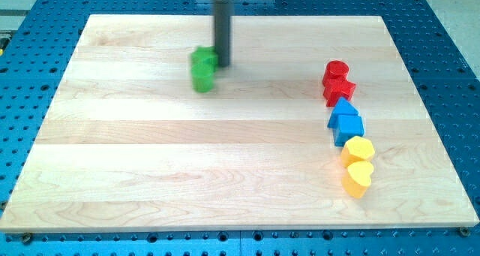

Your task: Place the green blocks at the center left side of the board

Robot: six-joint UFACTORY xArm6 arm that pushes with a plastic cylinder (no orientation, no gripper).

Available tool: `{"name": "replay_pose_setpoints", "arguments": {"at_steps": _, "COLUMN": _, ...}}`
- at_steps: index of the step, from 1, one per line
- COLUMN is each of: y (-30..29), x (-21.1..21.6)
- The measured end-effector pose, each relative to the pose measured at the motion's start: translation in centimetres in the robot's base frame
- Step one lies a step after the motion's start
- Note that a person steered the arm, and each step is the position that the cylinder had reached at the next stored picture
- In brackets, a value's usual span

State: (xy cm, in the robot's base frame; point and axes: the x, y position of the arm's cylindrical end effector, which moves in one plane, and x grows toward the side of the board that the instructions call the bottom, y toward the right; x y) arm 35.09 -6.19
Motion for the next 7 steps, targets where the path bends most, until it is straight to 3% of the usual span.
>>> {"name": "replay_pose_setpoints", "arguments": {"at_steps": 1, "y": 0.1, "x": 1.4}}
{"name": "replay_pose_setpoints", "arguments": {"at_steps": 2, "y": 1.2, "x": -1.9}}
{"name": "replay_pose_setpoints", "arguments": {"at_steps": 3, "y": -5.7, "x": -2.5}}
{"name": "replay_pose_setpoints", "arguments": {"at_steps": 4, "y": -13.7, "x": 1.1}}
{"name": "replay_pose_setpoints", "arguments": {"at_steps": 5, "y": -7.5, "x": -3.6}}
{"name": "replay_pose_setpoints", "arguments": {"at_steps": 6, "y": 1.7, "x": -4.3}}
{"name": "replay_pose_setpoints", "arguments": {"at_steps": 7, "y": 2.7, "x": 4.0}}
